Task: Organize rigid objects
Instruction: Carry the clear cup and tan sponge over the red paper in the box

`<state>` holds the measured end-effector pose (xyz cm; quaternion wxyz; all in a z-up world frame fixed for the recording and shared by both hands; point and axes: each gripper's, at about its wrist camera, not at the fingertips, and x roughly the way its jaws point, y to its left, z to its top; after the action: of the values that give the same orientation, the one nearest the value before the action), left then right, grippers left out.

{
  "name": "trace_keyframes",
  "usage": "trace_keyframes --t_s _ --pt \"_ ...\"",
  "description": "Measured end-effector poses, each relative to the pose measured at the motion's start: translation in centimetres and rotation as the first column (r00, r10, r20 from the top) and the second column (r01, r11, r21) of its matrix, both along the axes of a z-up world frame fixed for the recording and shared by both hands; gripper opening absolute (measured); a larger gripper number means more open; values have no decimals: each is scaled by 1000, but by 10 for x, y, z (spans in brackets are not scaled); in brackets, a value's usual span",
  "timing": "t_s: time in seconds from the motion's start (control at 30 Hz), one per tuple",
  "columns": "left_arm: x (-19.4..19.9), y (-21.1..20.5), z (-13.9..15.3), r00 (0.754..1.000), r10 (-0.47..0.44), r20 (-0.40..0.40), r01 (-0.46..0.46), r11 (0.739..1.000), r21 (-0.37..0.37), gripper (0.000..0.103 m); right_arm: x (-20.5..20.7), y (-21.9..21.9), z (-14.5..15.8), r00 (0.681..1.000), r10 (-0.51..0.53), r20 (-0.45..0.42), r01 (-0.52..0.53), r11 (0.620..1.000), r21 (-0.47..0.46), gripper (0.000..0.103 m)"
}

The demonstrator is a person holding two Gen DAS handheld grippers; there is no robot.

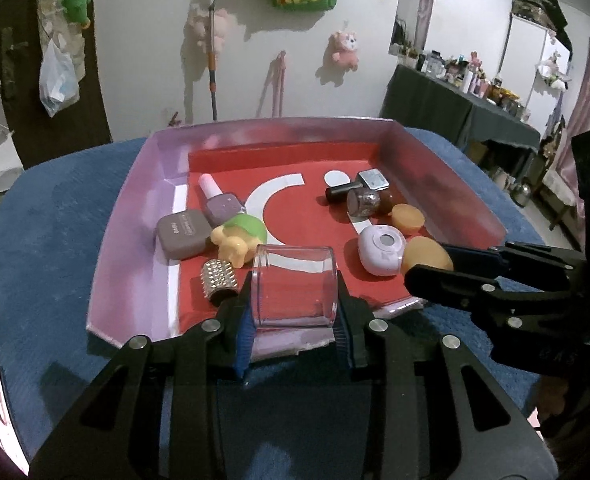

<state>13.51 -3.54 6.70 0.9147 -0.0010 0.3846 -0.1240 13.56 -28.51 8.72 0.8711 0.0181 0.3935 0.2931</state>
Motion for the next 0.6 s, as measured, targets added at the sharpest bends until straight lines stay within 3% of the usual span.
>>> trace_keyframes --t_s 0.6 --pt "38 2 -39 983 0 -182 -1 1000 0 31 36 16 -32 985 42 -165 -48 998 -35 40"
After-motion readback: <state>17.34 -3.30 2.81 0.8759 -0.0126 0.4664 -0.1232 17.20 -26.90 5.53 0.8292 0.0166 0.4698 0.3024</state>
